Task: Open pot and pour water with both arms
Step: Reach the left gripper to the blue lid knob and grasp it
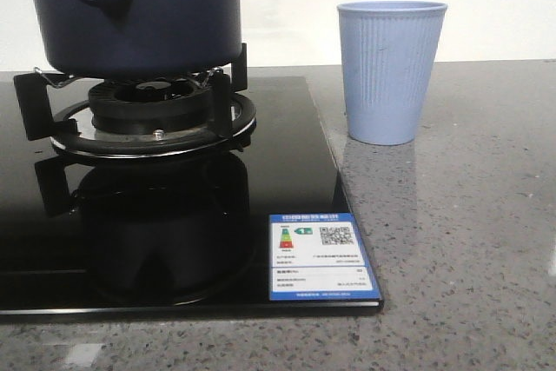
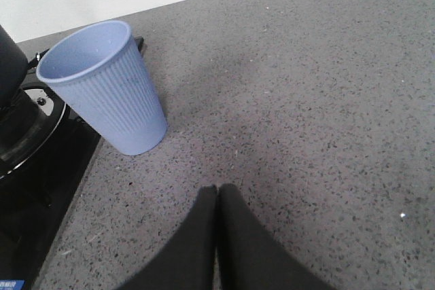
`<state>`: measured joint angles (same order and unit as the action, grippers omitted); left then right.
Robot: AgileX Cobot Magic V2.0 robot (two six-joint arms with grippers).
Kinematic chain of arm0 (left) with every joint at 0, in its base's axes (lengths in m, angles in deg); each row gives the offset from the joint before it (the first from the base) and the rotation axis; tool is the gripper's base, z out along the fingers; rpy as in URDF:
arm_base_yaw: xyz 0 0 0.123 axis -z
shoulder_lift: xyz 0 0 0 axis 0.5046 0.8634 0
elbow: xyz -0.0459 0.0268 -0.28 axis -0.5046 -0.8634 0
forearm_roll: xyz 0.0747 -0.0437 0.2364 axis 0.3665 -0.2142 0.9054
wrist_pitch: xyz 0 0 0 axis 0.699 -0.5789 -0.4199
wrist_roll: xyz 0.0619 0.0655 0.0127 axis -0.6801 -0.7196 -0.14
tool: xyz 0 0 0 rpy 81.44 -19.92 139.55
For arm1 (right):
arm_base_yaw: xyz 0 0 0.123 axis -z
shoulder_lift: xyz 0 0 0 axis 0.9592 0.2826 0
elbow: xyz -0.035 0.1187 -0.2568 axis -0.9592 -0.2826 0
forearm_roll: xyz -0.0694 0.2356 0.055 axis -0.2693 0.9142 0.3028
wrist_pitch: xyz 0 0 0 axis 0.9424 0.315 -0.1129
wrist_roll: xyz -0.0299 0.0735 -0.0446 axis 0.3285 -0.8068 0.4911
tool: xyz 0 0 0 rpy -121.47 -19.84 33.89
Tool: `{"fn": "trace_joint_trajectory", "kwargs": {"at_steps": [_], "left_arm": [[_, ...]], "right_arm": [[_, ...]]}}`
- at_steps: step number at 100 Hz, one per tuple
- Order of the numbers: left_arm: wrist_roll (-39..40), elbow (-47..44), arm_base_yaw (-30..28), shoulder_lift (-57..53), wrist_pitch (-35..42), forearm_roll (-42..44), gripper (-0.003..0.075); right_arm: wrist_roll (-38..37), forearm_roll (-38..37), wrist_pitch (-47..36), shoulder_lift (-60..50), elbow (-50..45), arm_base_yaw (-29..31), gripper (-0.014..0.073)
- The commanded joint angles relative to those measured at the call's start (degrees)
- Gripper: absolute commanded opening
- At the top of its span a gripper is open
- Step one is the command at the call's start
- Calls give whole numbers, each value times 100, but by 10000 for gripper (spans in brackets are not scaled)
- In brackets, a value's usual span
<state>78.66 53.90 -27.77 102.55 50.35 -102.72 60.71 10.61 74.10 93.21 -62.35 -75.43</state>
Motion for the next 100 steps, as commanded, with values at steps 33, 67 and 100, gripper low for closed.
{"fn": "trace_joint_trajectory", "kwargs": {"at_steps": [33, 67, 100], "left_arm": [[-1209, 699, 545, 685, 338, -960, -14], [-2370, 1198, 1047, 1664, 370, -2020, 411], [-4245, 1805, 1465, 3028, 501, -3449, 440]], "right_arm": [[361, -17, -612, 244, 374, 32, -43], [507, -17, -12, 461, 1009, 21, 540], [507, 110, 83, 461, 1100, 21, 539]]}}
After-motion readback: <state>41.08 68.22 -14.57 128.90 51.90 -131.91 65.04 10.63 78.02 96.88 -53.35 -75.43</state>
